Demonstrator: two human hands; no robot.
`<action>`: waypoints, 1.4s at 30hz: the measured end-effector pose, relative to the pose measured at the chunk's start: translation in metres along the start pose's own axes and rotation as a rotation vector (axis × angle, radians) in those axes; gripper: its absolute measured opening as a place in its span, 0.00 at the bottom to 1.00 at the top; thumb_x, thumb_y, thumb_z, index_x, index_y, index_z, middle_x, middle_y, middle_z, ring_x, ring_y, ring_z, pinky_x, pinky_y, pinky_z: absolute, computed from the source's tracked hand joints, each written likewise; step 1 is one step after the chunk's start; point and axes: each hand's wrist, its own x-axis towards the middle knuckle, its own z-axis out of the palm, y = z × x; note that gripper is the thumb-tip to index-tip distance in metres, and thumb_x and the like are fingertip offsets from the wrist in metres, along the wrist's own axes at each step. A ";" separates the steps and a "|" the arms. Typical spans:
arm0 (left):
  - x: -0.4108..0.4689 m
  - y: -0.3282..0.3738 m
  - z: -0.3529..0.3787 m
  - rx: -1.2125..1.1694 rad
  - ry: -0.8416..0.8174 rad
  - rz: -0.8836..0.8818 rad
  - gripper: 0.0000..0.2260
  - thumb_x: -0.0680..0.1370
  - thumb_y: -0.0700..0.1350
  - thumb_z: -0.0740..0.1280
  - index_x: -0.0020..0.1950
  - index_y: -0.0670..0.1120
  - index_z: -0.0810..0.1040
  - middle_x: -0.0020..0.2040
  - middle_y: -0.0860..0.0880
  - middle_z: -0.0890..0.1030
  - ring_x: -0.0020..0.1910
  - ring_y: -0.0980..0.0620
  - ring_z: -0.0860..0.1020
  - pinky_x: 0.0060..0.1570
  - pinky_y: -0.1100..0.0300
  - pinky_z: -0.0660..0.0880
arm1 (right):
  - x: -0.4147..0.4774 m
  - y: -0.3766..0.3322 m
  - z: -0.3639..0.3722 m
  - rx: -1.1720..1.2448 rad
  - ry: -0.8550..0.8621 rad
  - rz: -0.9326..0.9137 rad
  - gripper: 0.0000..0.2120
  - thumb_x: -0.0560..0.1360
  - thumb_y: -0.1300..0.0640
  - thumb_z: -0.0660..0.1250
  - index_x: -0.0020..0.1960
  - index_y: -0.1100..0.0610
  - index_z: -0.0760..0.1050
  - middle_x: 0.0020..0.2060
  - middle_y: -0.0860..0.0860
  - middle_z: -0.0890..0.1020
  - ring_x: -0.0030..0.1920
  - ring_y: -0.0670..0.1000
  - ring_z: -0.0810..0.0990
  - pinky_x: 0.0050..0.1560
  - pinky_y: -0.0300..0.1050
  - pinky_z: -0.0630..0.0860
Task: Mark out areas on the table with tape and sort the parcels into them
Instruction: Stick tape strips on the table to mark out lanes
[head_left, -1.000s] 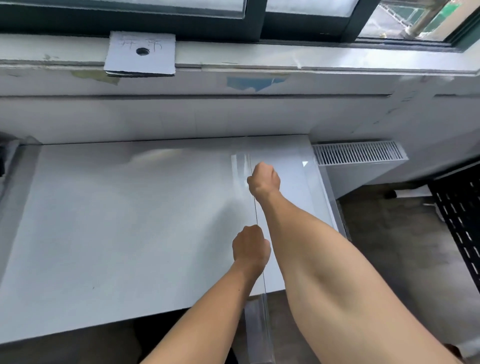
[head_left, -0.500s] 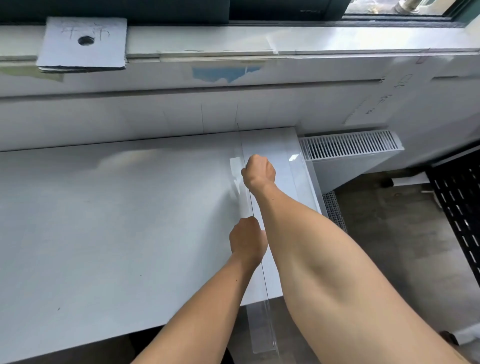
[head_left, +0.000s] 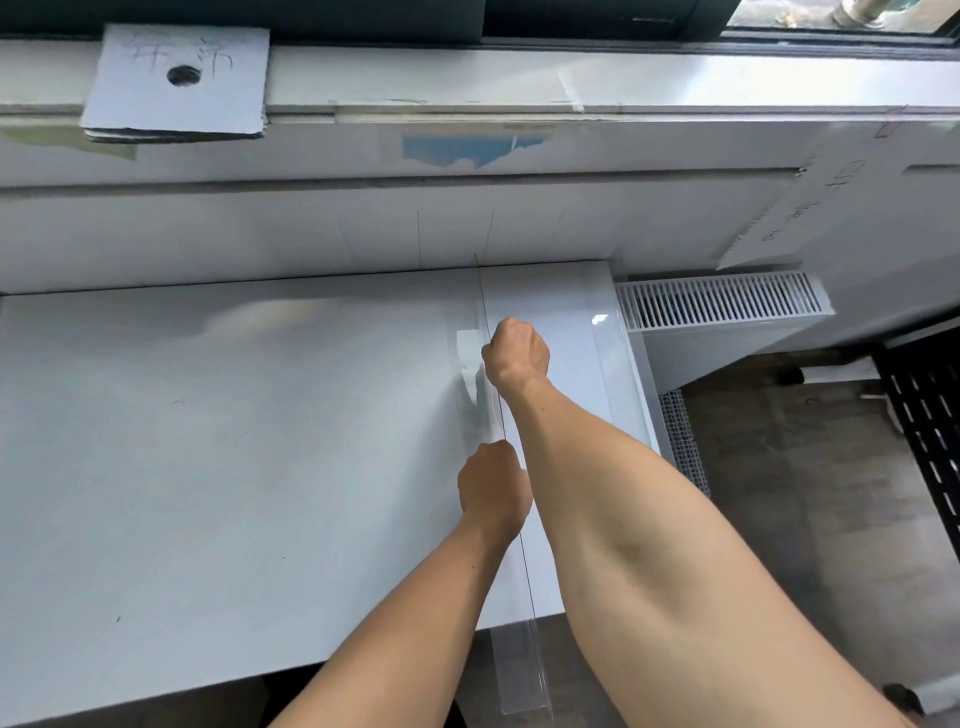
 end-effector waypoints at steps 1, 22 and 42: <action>0.000 -0.001 0.000 0.011 0.001 0.002 0.10 0.78 0.40 0.58 0.36 0.44 0.66 0.40 0.46 0.75 0.44 0.42 0.79 0.46 0.51 0.77 | 0.000 0.000 0.001 -0.001 0.001 0.001 0.17 0.73 0.71 0.61 0.31 0.56 0.60 0.28 0.51 0.66 0.34 0.55 0.69 0.26 0.40 0.58; 0.009 0.014 0.019 -0.008 -0.003 0.030 0.08 0.79 0.38 0.58 0.41 0.43 0.71 0.48 0.42 0.81 0.48 0.42 0.80 0.49 0.51 0.78 | 0.004 0.025 -0.002 -0.005 0.067 0.026 0.08 0.76 0.67 0.61 0.39 0.58 0.69 0.36 0.53 0.73 0.35 0.56 0.71 0.33 0.42 0.64; 0.009 0.008 0.014 -0.025 0.000 -0.005 0.14 0.79 0.38 0.58 0.34 0.47 0.64 0.45 0.44 0.79 0.48 0.43 0.80 0.49 0.53 0.77 | 0.002 0.013 0.005 -0.021 0.055 -0.010 0.10 0.75 0.68 0.60 0.37 0.58 0.67 0.36 0.54 0.74 0.36 0.57 0.70 0.34 0.43 0.64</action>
